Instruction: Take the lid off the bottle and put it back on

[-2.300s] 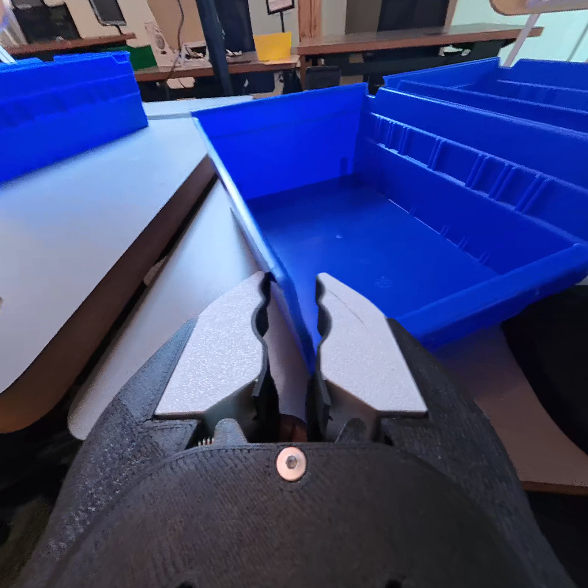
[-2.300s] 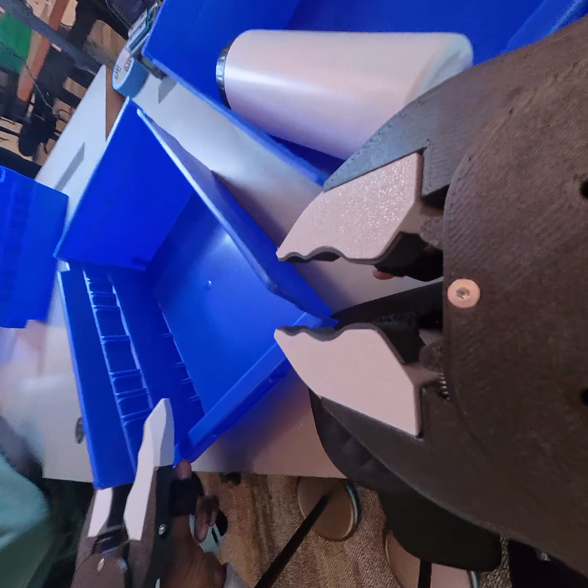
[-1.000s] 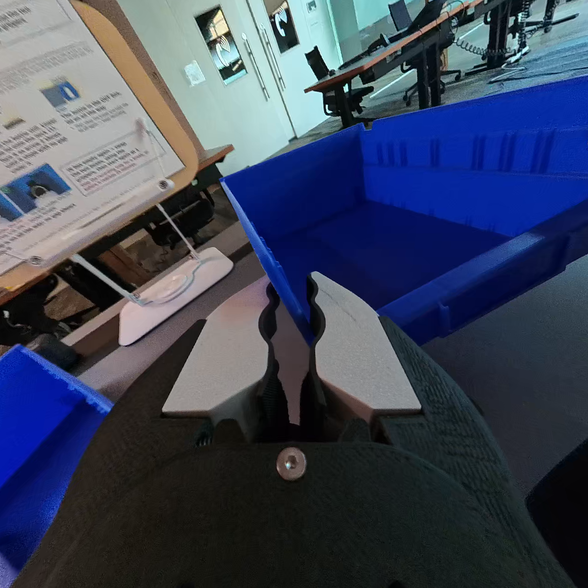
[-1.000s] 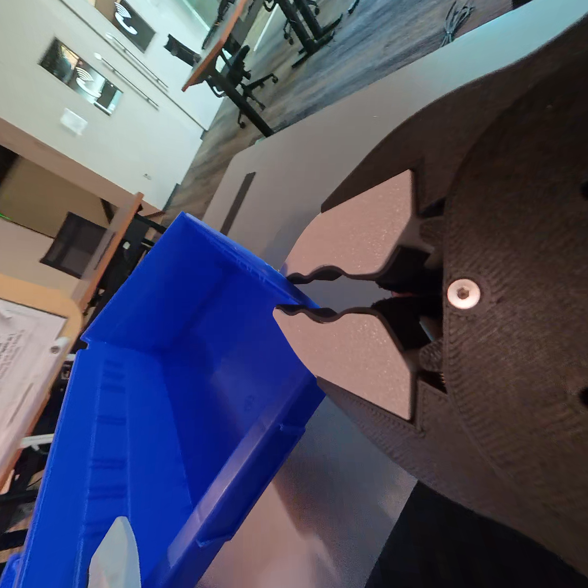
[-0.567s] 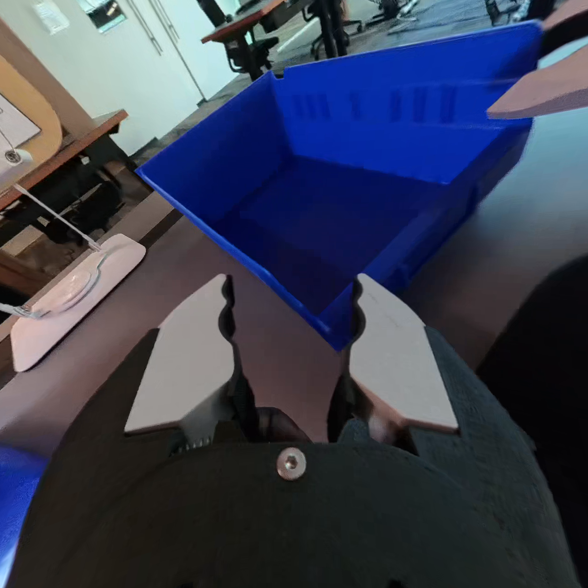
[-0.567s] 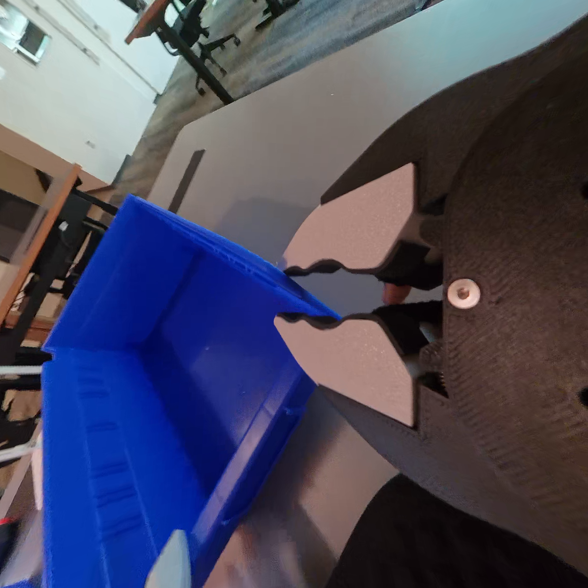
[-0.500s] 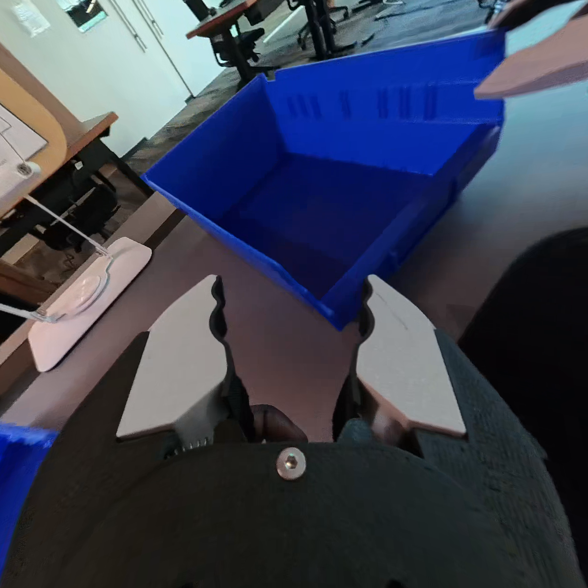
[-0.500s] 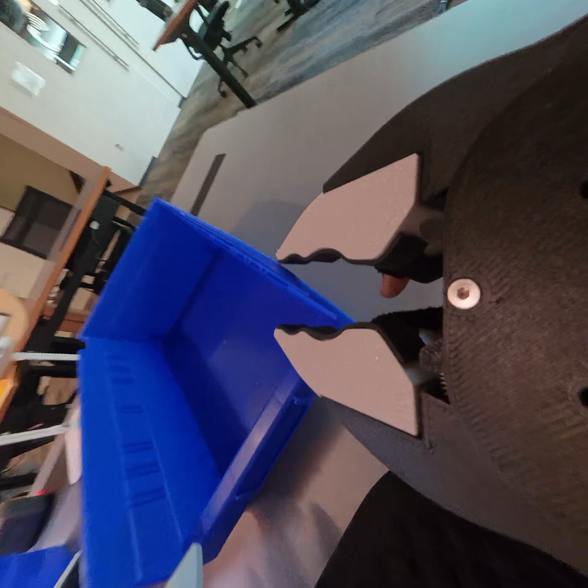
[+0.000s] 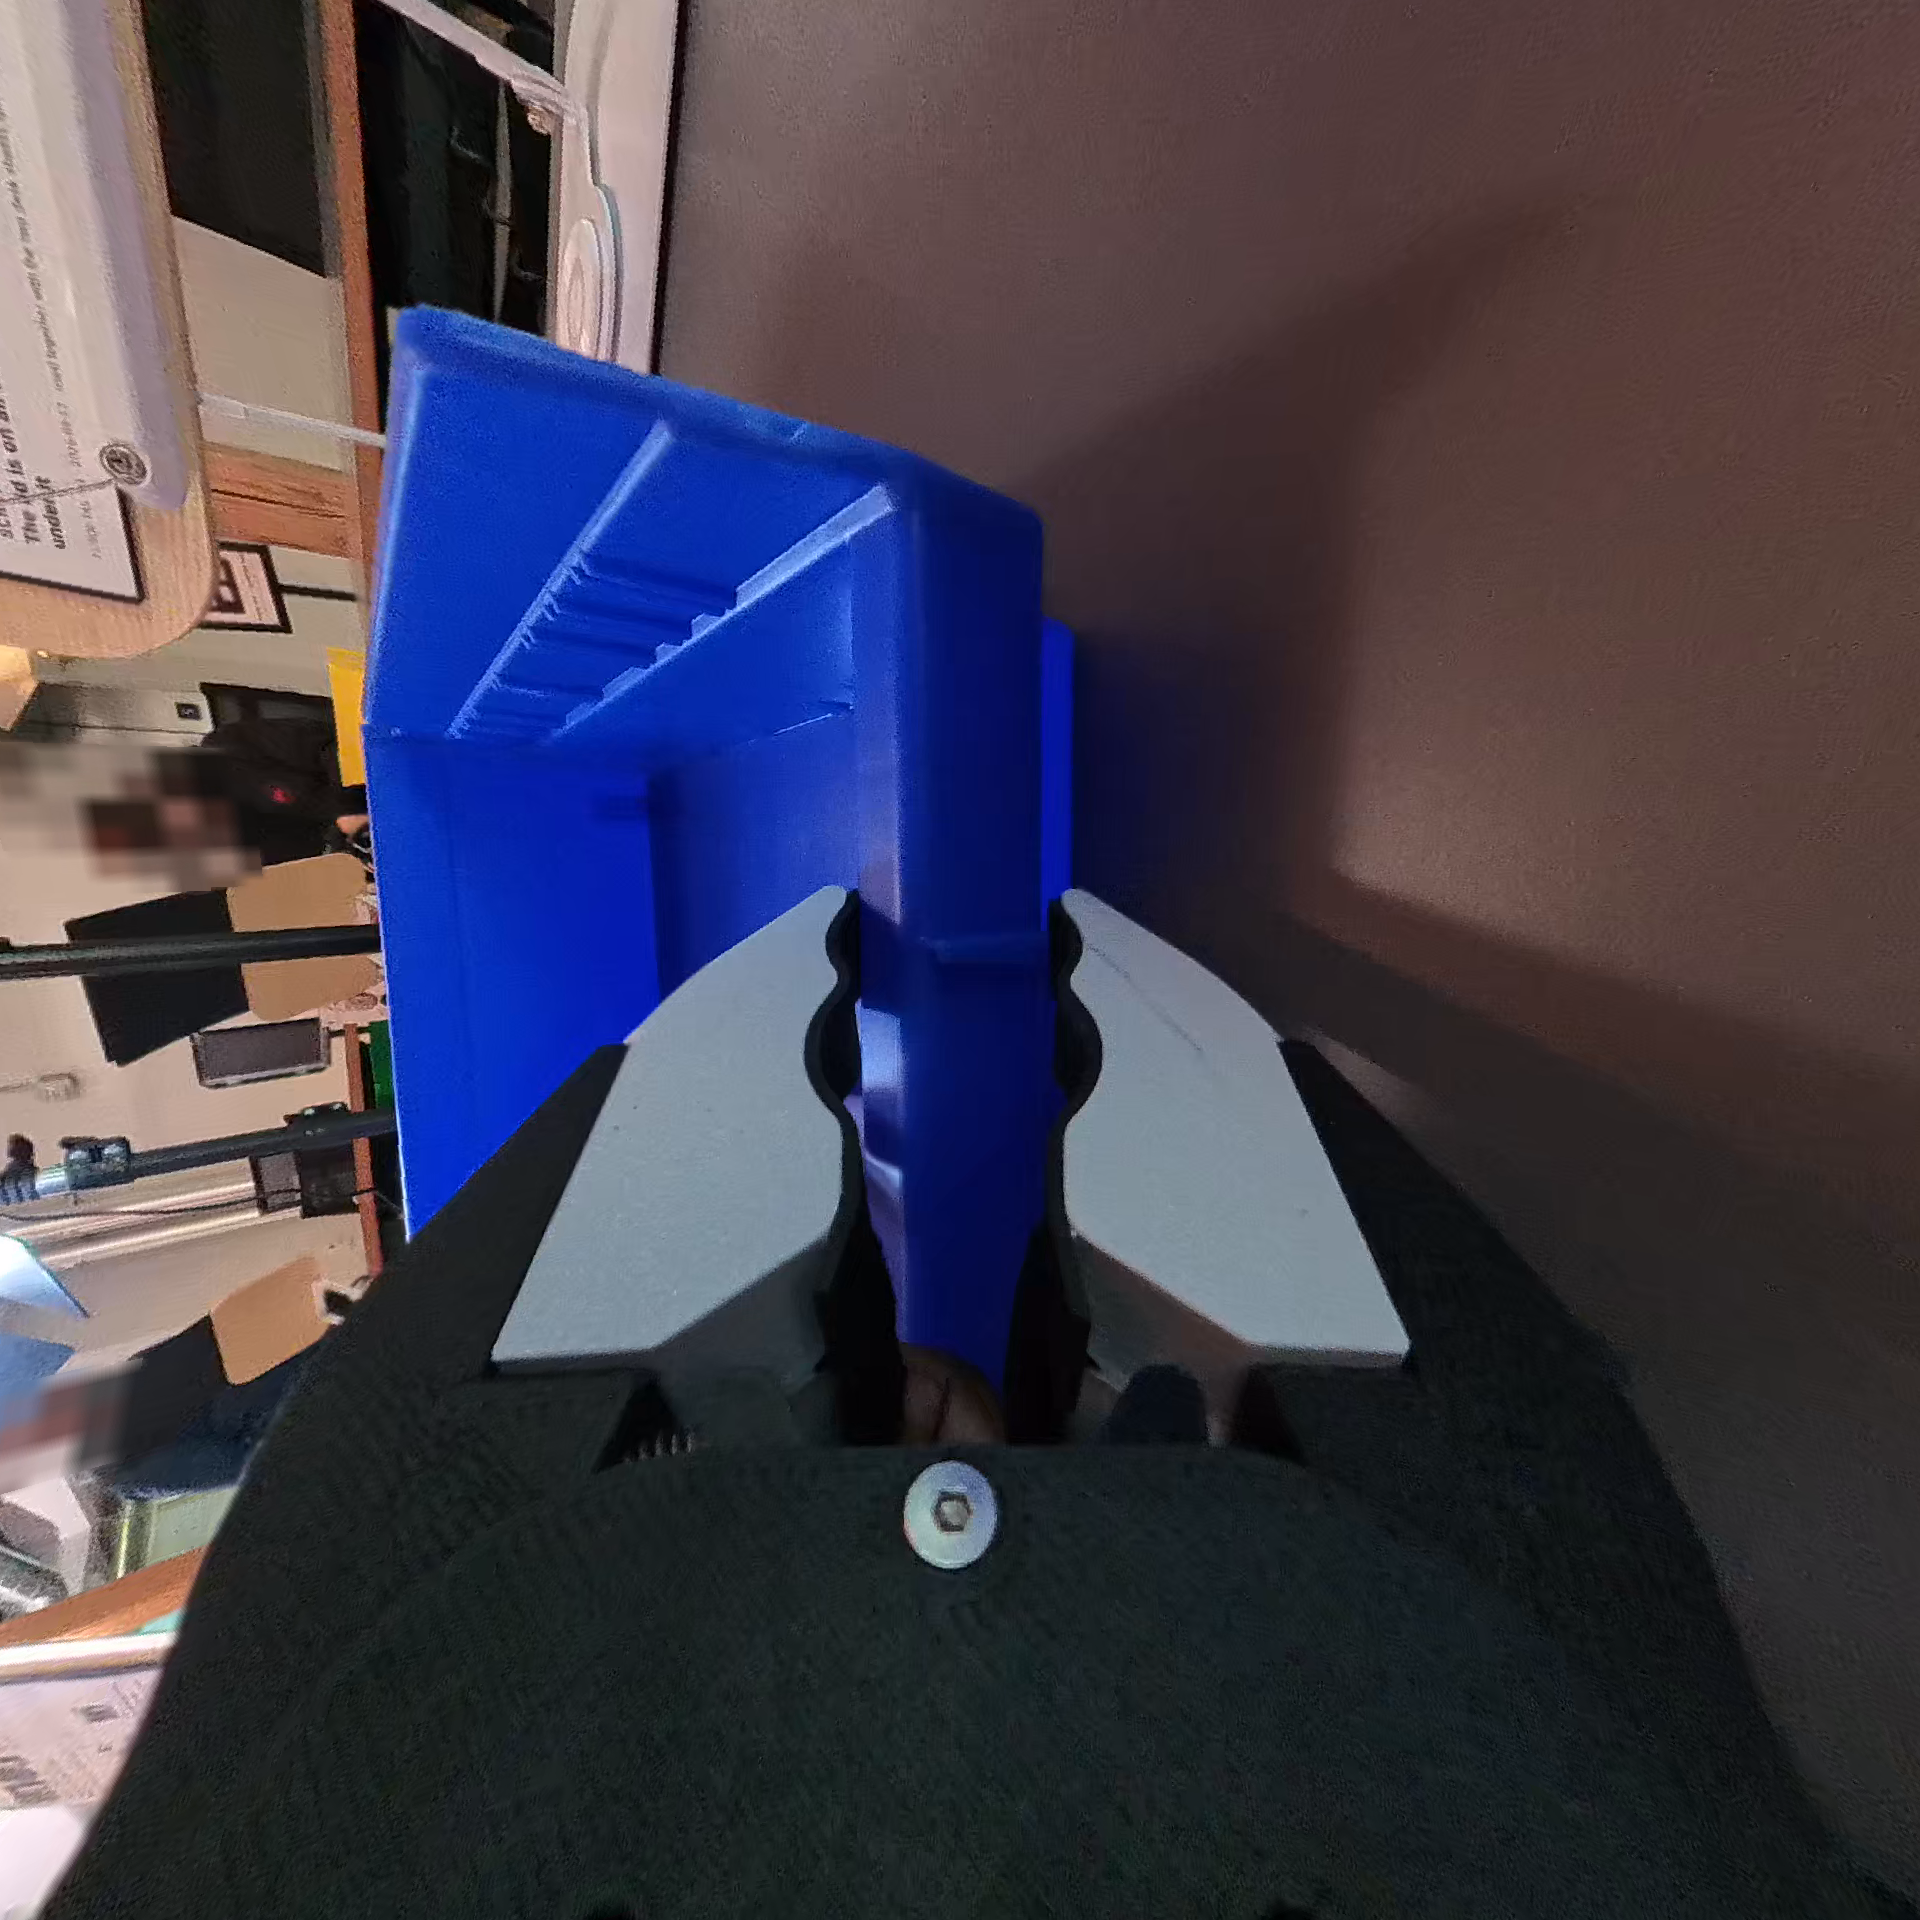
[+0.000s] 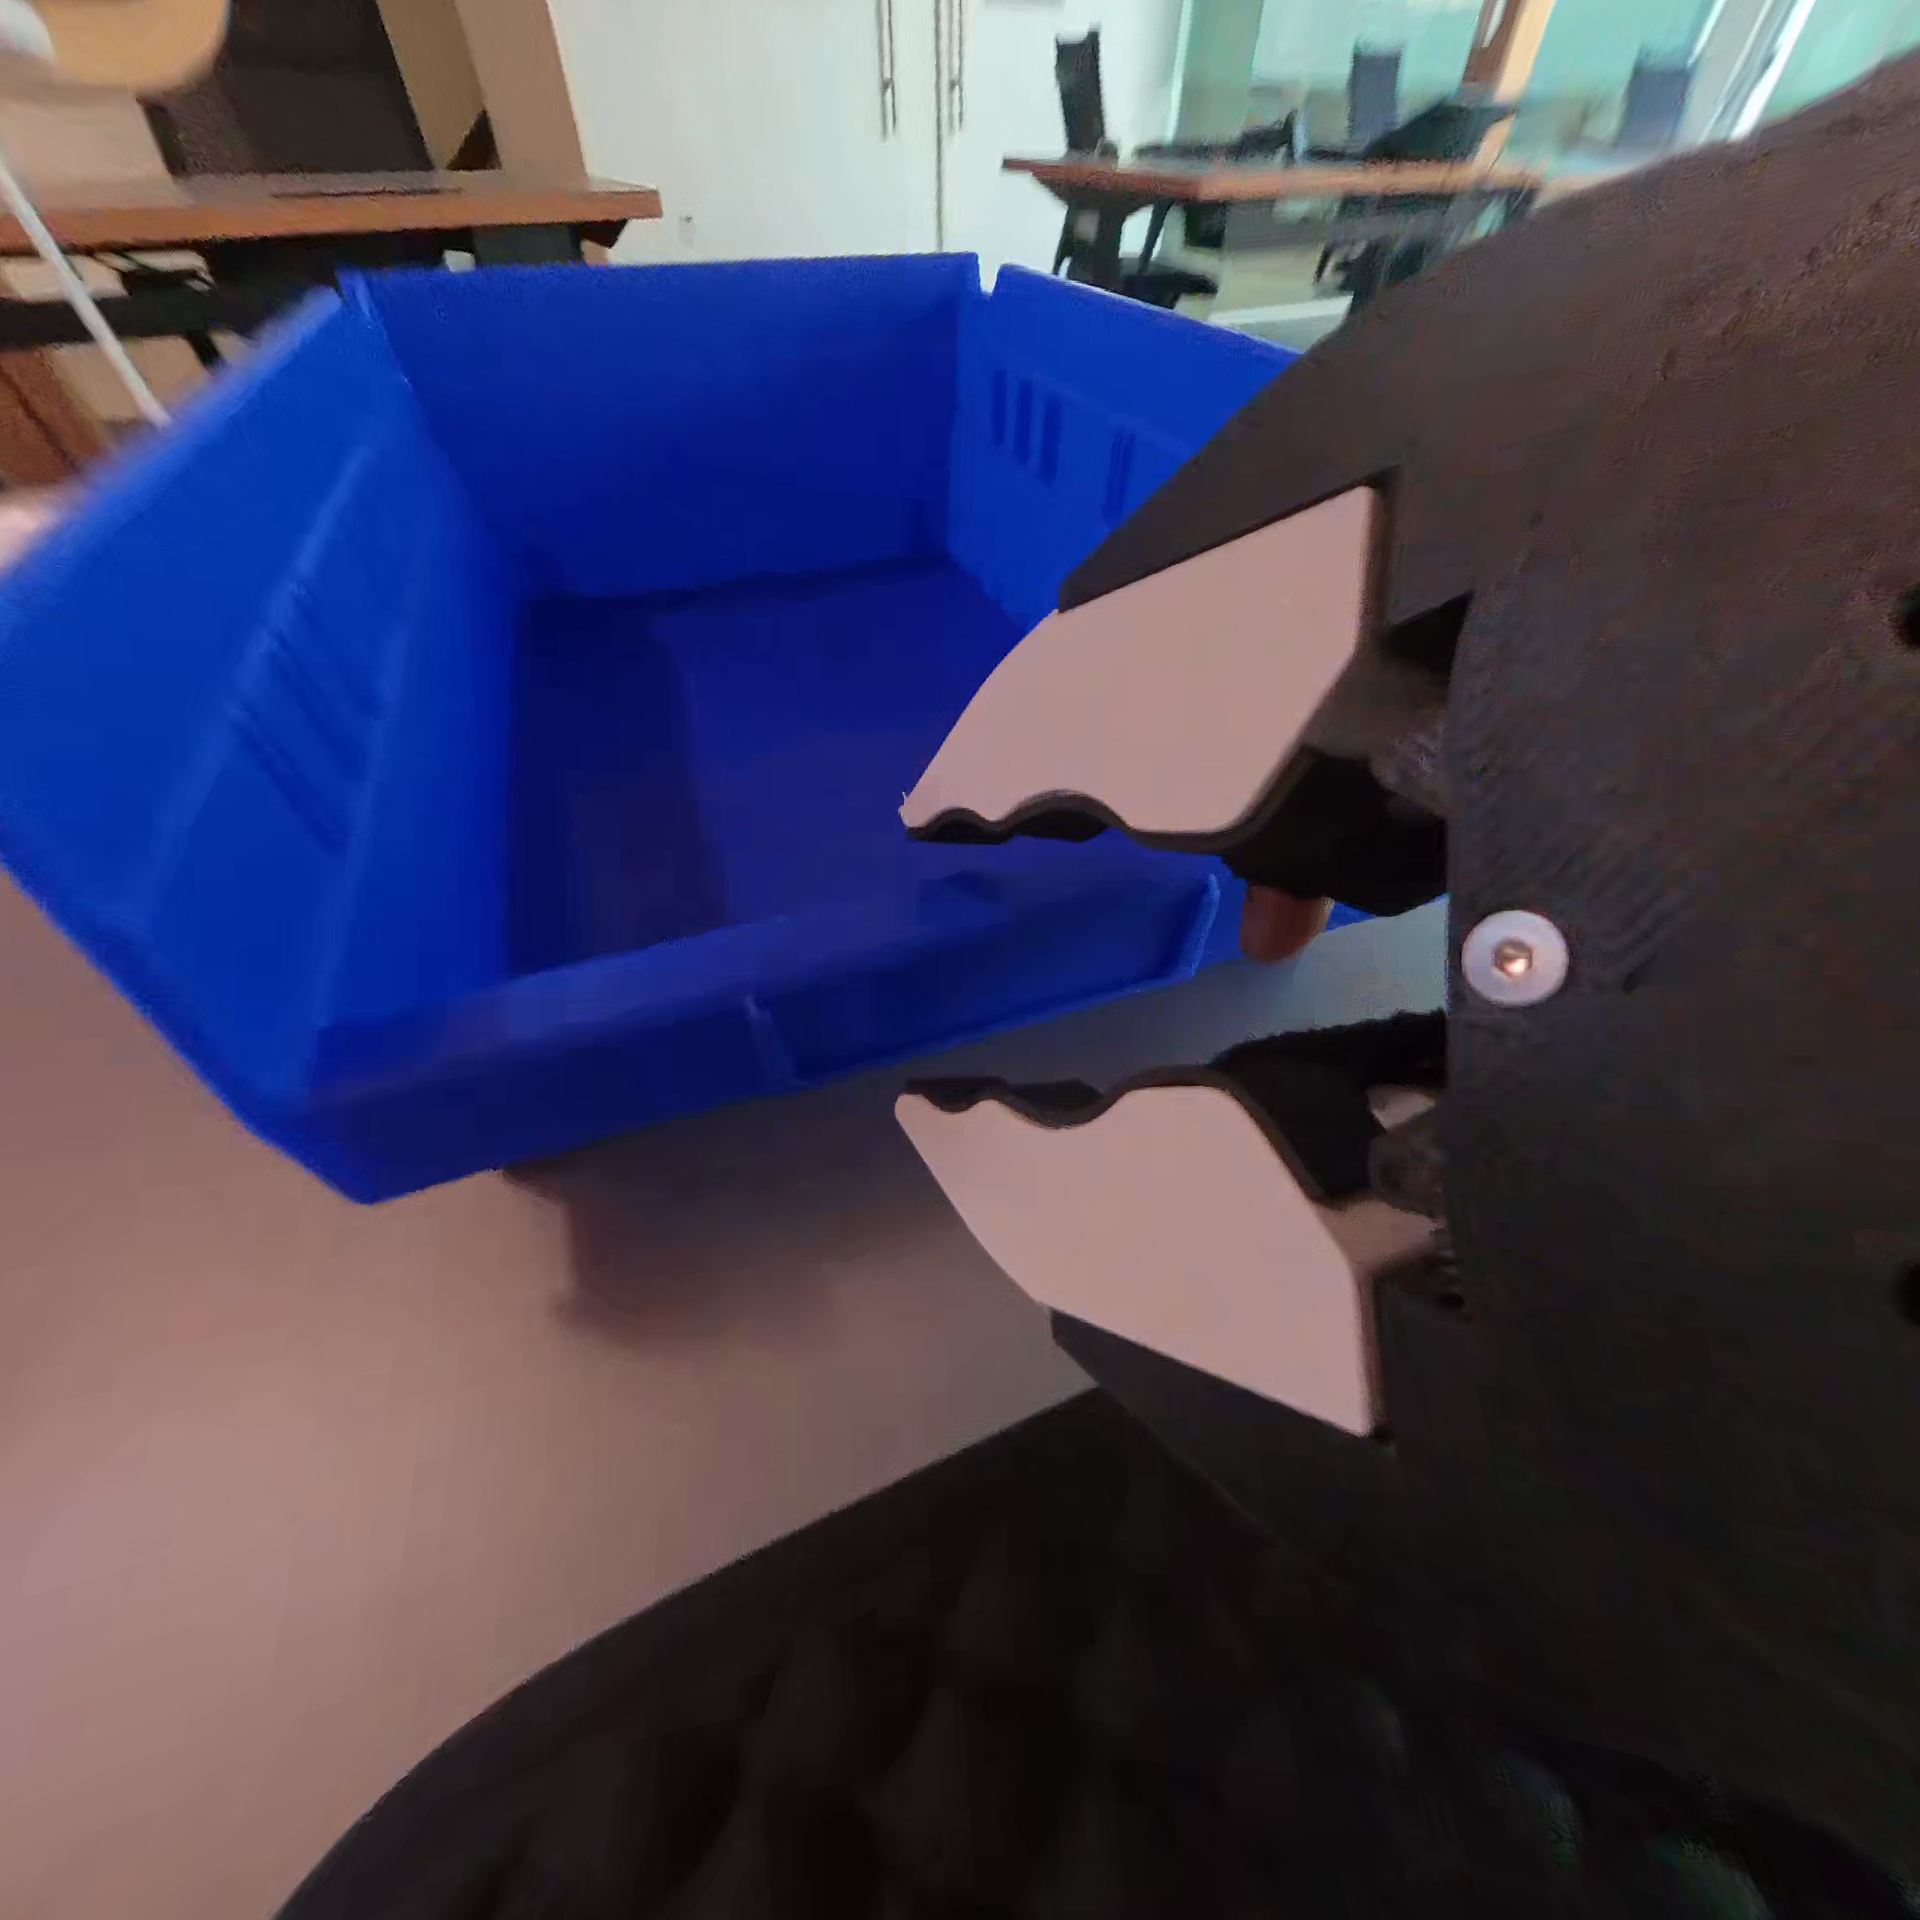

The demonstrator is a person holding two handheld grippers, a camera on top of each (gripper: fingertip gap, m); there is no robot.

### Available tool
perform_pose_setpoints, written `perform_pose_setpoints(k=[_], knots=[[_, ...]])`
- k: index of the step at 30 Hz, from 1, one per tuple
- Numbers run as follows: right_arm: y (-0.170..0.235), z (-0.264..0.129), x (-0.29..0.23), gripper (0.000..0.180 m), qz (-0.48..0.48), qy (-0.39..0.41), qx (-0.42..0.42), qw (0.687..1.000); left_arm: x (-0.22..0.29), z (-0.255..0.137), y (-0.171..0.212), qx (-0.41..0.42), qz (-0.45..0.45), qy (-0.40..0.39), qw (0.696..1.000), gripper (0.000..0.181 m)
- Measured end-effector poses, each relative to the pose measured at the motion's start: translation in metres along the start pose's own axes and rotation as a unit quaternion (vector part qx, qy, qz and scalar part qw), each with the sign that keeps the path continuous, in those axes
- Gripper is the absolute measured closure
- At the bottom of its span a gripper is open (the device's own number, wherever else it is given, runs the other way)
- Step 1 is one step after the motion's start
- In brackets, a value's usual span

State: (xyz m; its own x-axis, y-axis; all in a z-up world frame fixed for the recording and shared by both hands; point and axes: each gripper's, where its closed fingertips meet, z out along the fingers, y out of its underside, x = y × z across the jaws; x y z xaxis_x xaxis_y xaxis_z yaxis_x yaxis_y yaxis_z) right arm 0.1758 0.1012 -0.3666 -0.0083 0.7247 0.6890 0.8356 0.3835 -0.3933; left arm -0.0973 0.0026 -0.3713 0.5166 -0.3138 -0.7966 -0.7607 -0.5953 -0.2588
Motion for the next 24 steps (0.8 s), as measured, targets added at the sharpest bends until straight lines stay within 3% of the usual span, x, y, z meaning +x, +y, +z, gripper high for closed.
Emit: perform_pose_setpoints(k=[3, 24], knots=[[0.016, 0.011, 0.003, 0.144, -0.034, 0.024, -0.054, 0.998, 0.001, -0.004, 0.008, 0.003, 0.004, 0.009, 1.0, 0.148], [0.077, -0.017, 0.013, 0.143, -0.007, 0.043, -0.054, 0.998, -0.004, -0.062, 0.166, -0.009, -0.062, 0.113, 0.992, 0.141]])
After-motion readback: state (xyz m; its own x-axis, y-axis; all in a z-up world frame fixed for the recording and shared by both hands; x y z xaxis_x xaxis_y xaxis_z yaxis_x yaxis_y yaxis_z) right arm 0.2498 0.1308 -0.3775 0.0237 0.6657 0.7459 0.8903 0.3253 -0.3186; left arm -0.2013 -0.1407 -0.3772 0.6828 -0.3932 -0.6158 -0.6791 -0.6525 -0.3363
